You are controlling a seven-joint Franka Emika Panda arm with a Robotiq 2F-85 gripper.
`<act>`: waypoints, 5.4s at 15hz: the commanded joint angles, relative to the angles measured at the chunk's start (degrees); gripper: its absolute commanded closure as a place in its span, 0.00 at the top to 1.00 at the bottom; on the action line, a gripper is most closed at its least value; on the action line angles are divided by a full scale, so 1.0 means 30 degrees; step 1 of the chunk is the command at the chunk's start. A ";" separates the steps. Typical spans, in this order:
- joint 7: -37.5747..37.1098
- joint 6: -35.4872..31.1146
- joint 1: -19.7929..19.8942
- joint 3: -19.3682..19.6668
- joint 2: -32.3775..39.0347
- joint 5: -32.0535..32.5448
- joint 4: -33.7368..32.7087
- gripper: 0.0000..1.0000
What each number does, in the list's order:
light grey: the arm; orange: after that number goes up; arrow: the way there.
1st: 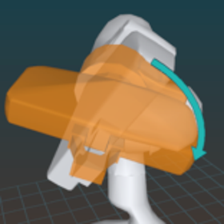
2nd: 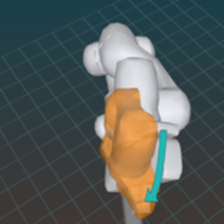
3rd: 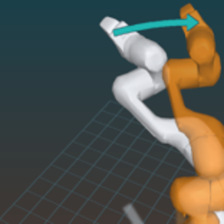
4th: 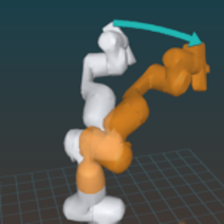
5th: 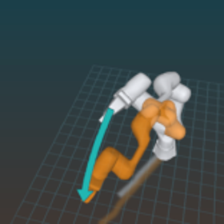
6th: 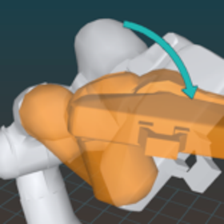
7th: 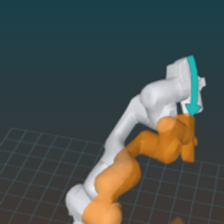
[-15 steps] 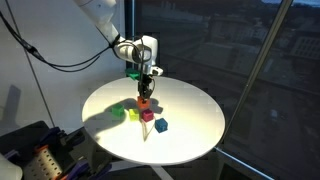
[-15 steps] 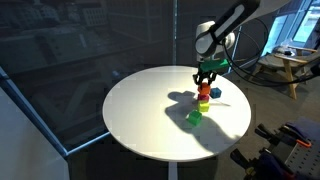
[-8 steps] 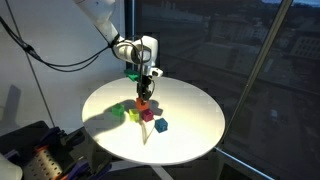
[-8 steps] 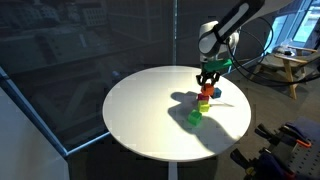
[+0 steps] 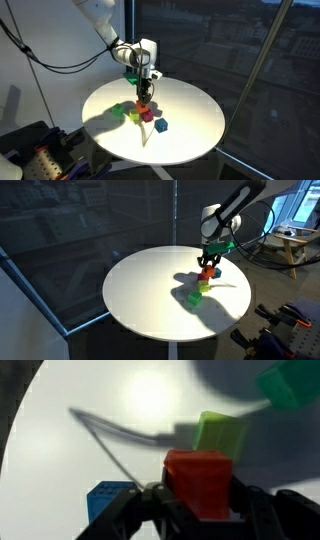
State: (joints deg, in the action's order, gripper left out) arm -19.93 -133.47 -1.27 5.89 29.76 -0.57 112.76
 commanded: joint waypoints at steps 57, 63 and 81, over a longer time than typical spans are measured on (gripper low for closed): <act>0.0532 0.0459 0.0041 -0.0362 0.1089 -0.0300 -0.1123 0.25; 0.0506 0.0581 0.0082 -0.0365 0.1152 -0.0356 -0.1197 0.88; 0.0851 0.1253 0.1095 -0.0201 -0.0777 -0.0874 -0.0979 1.00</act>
State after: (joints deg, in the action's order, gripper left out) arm -19.63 -131.23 0.45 5.30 29.77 -1.22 108.94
